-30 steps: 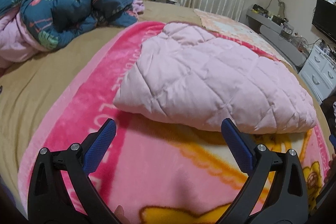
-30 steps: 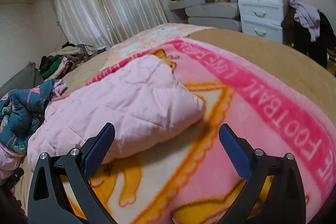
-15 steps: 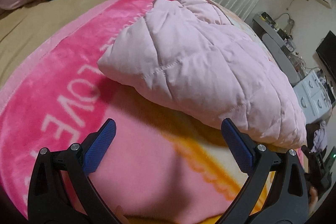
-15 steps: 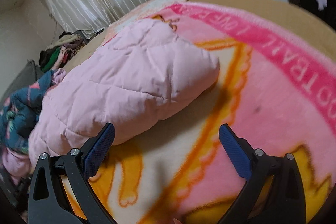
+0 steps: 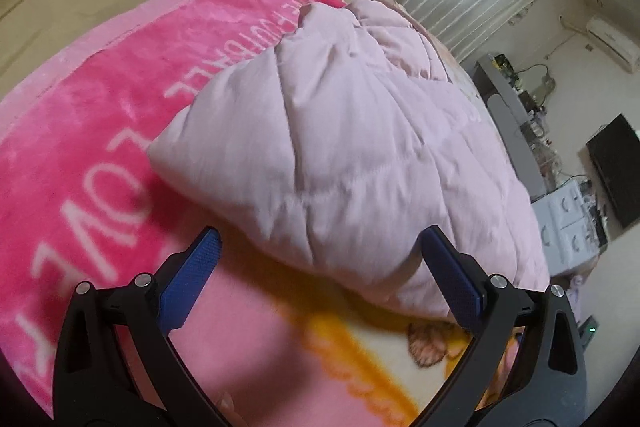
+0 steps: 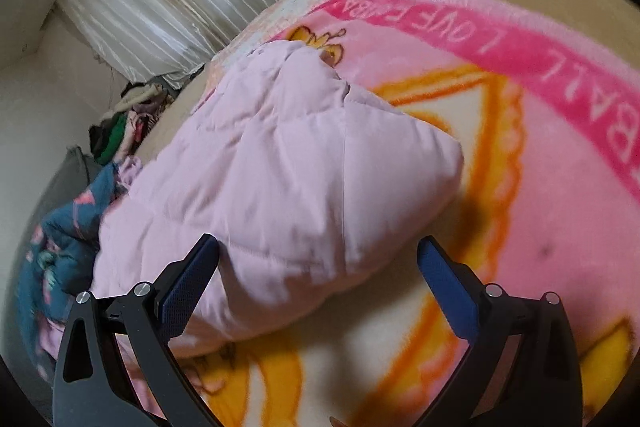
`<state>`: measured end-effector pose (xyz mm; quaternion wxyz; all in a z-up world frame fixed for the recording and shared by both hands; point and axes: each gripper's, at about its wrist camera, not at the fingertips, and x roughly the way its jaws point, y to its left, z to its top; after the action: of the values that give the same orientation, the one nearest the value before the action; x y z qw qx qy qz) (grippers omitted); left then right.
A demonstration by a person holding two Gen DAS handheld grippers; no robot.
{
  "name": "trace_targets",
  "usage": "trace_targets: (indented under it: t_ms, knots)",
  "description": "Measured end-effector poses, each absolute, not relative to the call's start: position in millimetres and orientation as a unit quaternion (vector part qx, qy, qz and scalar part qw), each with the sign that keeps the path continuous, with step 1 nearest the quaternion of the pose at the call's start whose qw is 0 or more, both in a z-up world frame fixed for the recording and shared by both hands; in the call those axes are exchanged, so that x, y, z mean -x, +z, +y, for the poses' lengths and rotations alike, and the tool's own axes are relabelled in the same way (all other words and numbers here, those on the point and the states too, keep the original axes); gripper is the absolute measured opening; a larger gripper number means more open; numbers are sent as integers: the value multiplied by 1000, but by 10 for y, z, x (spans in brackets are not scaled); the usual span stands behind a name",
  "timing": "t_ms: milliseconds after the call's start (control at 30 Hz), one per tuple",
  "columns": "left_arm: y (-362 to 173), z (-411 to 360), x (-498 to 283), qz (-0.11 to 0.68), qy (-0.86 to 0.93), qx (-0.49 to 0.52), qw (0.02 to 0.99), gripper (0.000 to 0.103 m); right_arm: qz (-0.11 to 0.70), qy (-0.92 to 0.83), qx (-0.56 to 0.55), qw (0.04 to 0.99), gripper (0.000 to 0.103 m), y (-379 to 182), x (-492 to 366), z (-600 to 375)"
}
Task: Fold large clothes
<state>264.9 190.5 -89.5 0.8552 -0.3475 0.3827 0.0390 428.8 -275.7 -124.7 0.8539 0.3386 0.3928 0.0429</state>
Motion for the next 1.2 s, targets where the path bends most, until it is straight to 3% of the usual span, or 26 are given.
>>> trace_targets:
  t_ms: [233,533,833,933,1033,1200]
  knots:
    - [-982,1946,-2830,380,31,372,846,95,408,78,-410,812,99,-1471,-4533,-2798]
    - [-1113,2008,-3055,373,19,430,822,95,410,90,-401,815,99,-1458,-4662,-2770]
    - [-1128,1973,-3123,363,27,418,832,95,400,93,-388,825,98,-1475,-4797,-2703]
    - [-1092,1936,-3116,361,32,403,841,94,392,98,-367,838,87,-1437,-4798,-2644]
    - [-996,1877,-3106,359,37,371,856,85,382,104,-333,856,73,-1334,-4768,-2580]
    - [-808,1722,-3117,350,47,305,885,61,362,111,-261,888,48,-1128,-4708,-2430]
